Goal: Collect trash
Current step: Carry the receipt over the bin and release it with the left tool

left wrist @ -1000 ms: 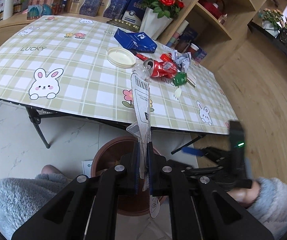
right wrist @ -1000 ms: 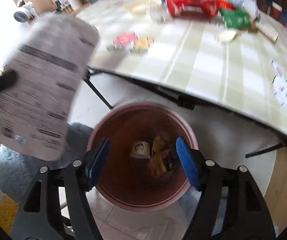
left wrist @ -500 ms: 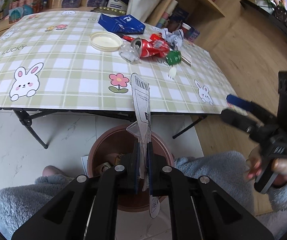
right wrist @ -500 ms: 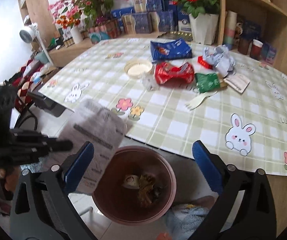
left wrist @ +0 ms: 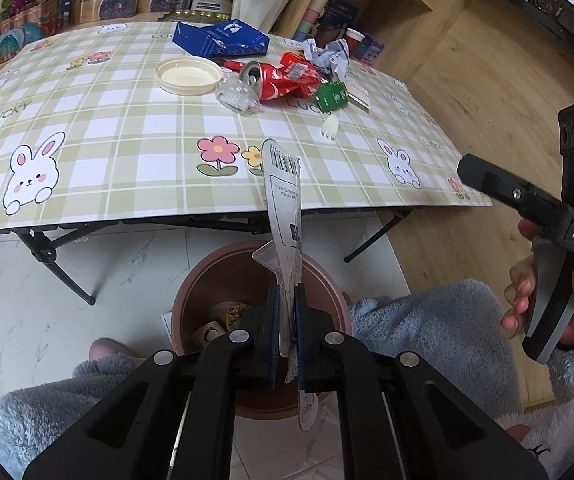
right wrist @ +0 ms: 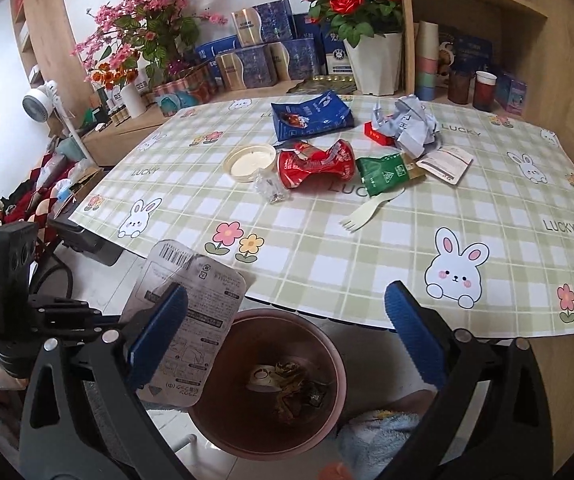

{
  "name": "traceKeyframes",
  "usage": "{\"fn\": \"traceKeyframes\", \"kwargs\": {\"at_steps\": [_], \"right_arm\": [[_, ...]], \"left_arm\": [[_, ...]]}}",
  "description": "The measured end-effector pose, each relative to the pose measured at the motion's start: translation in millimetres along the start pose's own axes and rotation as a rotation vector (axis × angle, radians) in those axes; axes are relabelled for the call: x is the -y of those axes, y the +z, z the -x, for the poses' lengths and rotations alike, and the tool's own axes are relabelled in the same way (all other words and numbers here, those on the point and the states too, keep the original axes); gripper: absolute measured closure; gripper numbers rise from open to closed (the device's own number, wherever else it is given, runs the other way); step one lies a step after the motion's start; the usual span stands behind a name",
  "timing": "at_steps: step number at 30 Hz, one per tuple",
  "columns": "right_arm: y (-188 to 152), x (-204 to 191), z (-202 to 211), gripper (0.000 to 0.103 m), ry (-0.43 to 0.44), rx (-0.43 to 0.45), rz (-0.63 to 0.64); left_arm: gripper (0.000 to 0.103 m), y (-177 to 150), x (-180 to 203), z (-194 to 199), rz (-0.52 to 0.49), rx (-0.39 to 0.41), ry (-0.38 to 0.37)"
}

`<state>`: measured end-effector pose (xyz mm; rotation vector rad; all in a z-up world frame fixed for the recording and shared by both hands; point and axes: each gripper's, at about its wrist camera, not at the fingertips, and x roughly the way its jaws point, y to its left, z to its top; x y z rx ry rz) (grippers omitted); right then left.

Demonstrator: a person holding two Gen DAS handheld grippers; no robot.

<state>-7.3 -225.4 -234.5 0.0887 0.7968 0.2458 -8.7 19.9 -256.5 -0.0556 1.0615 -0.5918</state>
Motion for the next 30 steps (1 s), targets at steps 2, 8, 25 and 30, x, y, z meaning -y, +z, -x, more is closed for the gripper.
{"fn": "traceKeyframes", "kwargs": {"at_steps": [2, 8, 25, 30], "right_arm": [[-1, 2, 3, 0.006, 0.002, 0.01, -0.012], [-5, 11, 5, 0.006, -0.002, 0.019, -0.041], [-15, 31, -2, 0.006, -0.024, -0.006, -0.121], [-19, 34, -2, 0.006, -0.032, -0.011, -0.137]], "left_arm": [[0.096, -3, 1, -1, -0.009, -0.01, -0.006], [0.096, -12, -3, -5, -0.005, -0.058, -0.025], [0.096, -26, -23, -88, 0.08, -0.281, 0.023], [0.095, -28, -24, -112, 0.074, -0.315, 0.058]]}}
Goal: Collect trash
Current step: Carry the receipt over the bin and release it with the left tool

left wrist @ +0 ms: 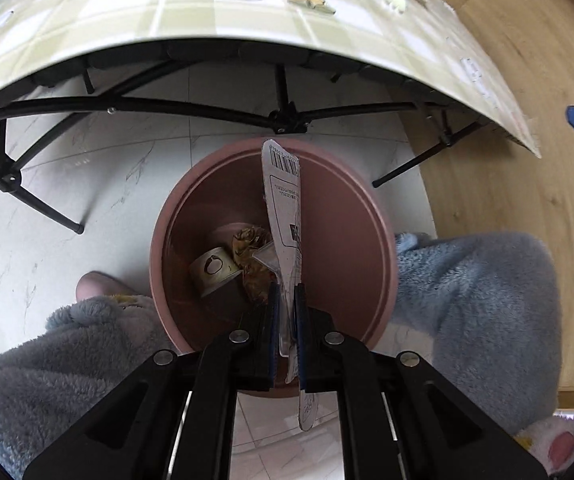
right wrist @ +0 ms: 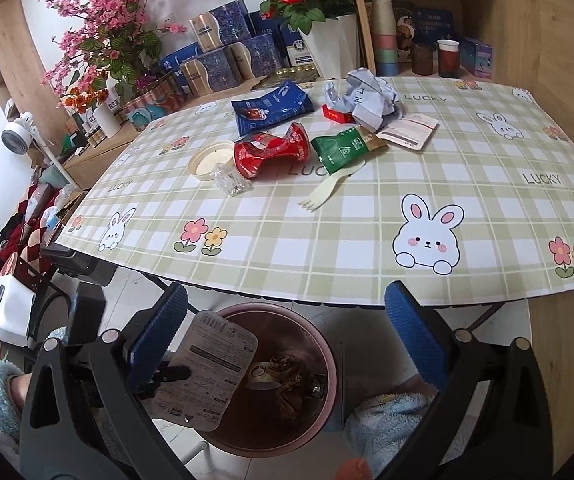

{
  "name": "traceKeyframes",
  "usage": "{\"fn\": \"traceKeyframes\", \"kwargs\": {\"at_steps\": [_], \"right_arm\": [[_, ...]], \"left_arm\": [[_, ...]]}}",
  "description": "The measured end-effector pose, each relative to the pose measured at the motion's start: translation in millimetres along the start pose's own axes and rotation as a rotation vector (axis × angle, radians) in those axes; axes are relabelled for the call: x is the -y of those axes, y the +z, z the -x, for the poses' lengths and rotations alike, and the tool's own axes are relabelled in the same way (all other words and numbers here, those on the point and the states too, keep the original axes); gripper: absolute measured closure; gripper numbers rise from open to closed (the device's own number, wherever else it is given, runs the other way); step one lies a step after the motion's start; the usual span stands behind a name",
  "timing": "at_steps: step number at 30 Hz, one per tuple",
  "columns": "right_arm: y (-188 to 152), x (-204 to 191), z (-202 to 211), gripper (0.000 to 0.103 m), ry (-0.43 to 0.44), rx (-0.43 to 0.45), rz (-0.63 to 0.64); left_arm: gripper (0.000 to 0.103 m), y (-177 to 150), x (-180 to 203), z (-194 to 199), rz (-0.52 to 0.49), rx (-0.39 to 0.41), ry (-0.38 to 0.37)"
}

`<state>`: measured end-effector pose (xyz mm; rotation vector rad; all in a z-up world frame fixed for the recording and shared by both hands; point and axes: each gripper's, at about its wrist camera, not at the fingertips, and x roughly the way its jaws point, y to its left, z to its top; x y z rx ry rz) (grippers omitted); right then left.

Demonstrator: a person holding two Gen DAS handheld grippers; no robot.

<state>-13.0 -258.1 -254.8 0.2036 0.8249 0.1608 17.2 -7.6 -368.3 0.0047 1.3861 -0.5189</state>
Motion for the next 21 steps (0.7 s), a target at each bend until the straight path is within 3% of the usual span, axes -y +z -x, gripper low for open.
{"fn": "traceKeyframes", "kwargs": {"at_steps": [1, 3, 5, 10, 14, 18, 21], "right_arm": [[-1, 1, 0, 0.006, -0.002, 0.0, -0.003], [-1, 3, 0, 0.006, -0.004, -0.001, -0.007], [-1, 4, 0, 0.006, -0.008, 0.002, -0.012], [0, 9, -2, 0.006, -0.021, -0.003, -0.012], [3, 13, -6, 0.006, -0.027, -0.007, -0.01], [7, 15, -14, 0.006, -0.022, -0.027, -0.009], [12, 17, -21, 0.006, -0.022, -0.039, 0.0]], "left_arm": [[0.095, 2, 0, -2, 0.003, 0.006, 0.002], [0.084, 3, -2, -3, 0.01, 0.024, -0.004], [0.058, 5, -3, 4, 0.019, 0.064, -0.012], [0.033, 8, 2, 38, 0.002, 0.194, -0.016], [0.016, 10, 12, 73, -0.063, 0.337, 0.059], [0.012, 19, 18, 108, -0.124, 0.491, 0.137], [0.011, 33, 22, 124, -0.157, 0.561, 0.182]]}}
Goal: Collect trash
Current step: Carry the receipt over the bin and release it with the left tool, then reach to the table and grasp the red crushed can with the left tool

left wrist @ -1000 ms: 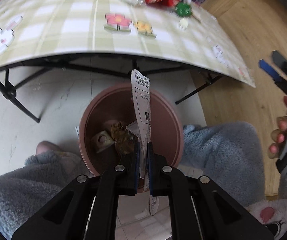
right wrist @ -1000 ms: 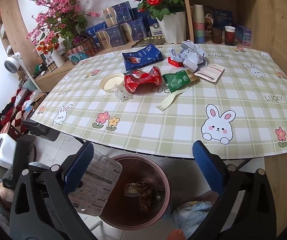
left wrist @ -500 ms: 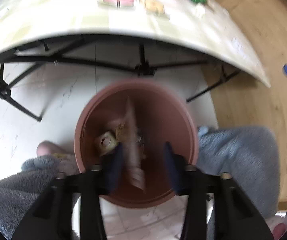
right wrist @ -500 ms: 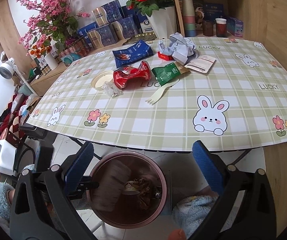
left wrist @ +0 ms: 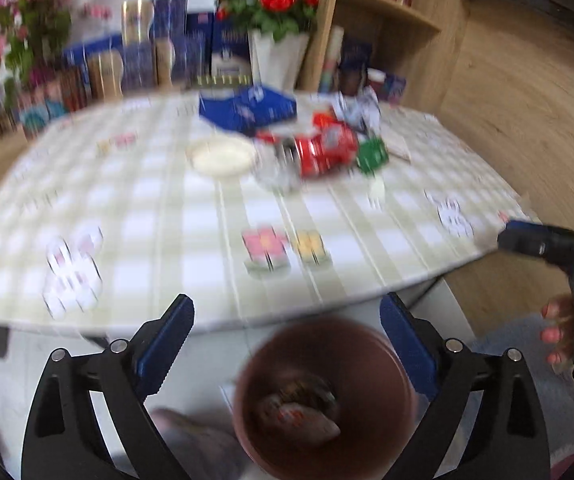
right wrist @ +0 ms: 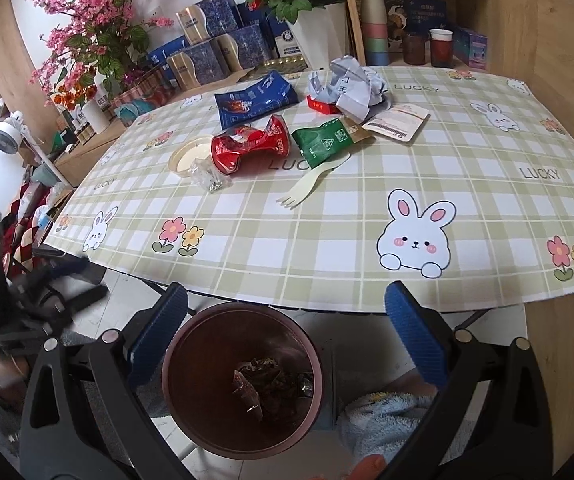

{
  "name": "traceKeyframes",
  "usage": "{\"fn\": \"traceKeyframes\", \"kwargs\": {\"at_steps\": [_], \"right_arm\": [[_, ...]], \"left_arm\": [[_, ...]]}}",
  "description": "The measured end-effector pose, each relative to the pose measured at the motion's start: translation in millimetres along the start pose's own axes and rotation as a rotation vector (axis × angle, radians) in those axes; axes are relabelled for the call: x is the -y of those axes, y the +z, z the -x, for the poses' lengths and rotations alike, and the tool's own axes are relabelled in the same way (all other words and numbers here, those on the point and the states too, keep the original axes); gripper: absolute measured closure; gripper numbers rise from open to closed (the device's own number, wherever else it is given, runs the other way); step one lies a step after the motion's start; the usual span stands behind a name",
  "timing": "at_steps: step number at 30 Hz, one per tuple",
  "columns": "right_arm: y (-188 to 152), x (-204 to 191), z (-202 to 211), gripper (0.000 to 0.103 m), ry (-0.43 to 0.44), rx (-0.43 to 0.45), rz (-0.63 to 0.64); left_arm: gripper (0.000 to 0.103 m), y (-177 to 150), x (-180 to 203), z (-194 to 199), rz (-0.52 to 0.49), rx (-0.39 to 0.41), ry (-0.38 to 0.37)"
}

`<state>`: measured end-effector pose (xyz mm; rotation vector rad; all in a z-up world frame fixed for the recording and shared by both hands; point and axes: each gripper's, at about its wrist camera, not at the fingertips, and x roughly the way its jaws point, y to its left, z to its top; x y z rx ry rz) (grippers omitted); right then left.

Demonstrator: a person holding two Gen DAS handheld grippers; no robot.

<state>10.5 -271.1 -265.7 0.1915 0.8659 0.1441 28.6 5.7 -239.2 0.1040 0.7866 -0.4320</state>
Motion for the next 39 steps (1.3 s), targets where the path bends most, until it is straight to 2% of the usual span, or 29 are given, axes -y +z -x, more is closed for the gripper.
{"fn": "traceKeyframes", "kwargs": {"at_steps": [4, 8, 15, 23, 30, 36, 39], "right_arm": [[9, 6, -7, 0.006, 0.008, -0.012, -0.027], [17, 12, -8, 0.006, 0.016, -0.007, -0.037], [28, 17, -14, 0.006, -0.045, -0.015, 0.017], [41, 30, -20, 0.006, -0.069, 0.004, 0.009], [53, 42, -31, 0.006, -0.055, 0.014, -0.006], [60, 49, -40, 0.006, -0.055, 0.017, -0.015], [62, 55, -44, 0.006, -0.044, 0.019, -0.035]], "left_arm": [[0.011, 26, -9, 3, -0.04, 0.059, 0.031], [0.011, 41, -8, 5, -0.06, 0.096, 0.03], [0.011, 53, -1, -1, -0.118, 0.13, 0.03], [0.011, 63, 16, -24, -0.223, 0.096, 0.035], [0.011, 78, 31, -51, -0.315, 0.058, 0.027], [0.011, 93, 52, -86, -0.44, 0.006, 0.031], [0.015, 107, 63, -109, -0.491, -0.027, 0.029]]}}
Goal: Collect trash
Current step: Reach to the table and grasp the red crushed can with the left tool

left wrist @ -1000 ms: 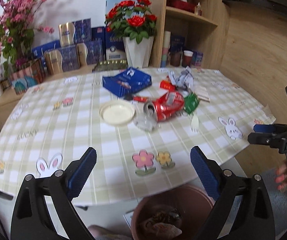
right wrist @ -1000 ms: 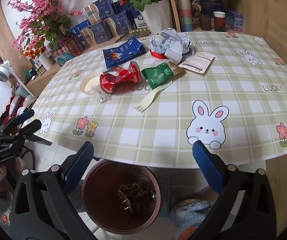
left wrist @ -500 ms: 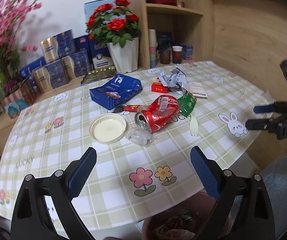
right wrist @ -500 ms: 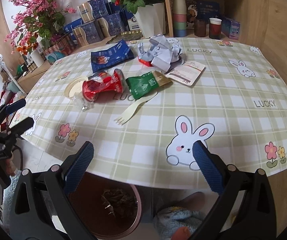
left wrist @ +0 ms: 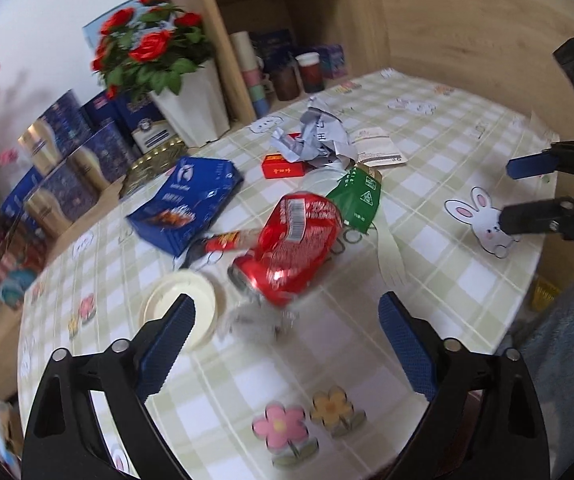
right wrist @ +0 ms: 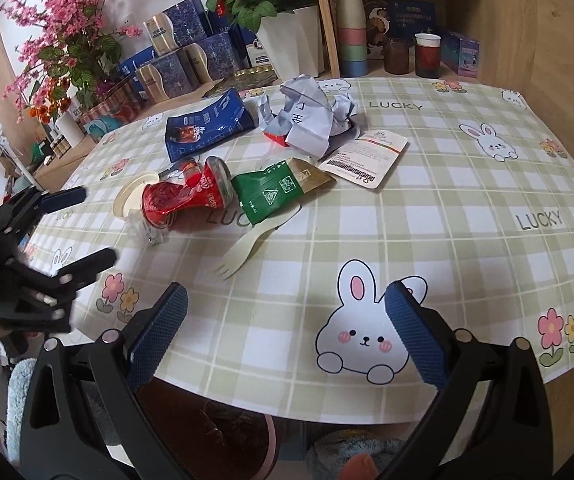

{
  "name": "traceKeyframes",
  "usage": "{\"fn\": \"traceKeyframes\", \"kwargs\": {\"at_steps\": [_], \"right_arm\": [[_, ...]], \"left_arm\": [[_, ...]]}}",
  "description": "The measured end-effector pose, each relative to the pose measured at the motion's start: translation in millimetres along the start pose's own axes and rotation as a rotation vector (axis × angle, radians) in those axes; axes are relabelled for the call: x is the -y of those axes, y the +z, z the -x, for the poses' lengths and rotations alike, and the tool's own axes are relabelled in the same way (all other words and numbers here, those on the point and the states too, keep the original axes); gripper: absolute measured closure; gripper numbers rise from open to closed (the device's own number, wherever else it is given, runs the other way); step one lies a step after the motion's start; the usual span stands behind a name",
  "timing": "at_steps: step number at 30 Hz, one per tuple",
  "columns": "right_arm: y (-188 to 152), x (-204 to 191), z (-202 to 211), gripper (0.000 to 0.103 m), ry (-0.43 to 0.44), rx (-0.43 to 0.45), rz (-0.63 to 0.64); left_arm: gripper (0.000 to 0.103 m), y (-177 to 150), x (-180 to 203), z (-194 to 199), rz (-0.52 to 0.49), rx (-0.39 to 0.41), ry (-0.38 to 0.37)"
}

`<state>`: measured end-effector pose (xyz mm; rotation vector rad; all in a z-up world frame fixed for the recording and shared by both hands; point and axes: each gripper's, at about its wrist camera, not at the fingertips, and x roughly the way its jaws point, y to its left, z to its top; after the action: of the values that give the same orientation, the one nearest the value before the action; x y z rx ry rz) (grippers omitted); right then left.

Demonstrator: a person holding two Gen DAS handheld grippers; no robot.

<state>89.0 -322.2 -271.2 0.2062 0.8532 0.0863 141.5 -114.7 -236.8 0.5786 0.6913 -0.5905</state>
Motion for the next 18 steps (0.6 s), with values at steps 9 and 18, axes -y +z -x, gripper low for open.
{"fn": "traceKeyframes", "kwargs": {"at_steps": [9, 18], "right_arm": [[2, 23, -12, 0.006, 0.012, -0.012, -0.046], [-6, 35, -13, 0.006, 0.021, -0.014, -0.065]], "left_arm": [[0.022, 32, 11, -58, -0.115, -0.093, 0.016], [0.076, 33, 23, -91, -0.278, -0.194, 0.084]]}}
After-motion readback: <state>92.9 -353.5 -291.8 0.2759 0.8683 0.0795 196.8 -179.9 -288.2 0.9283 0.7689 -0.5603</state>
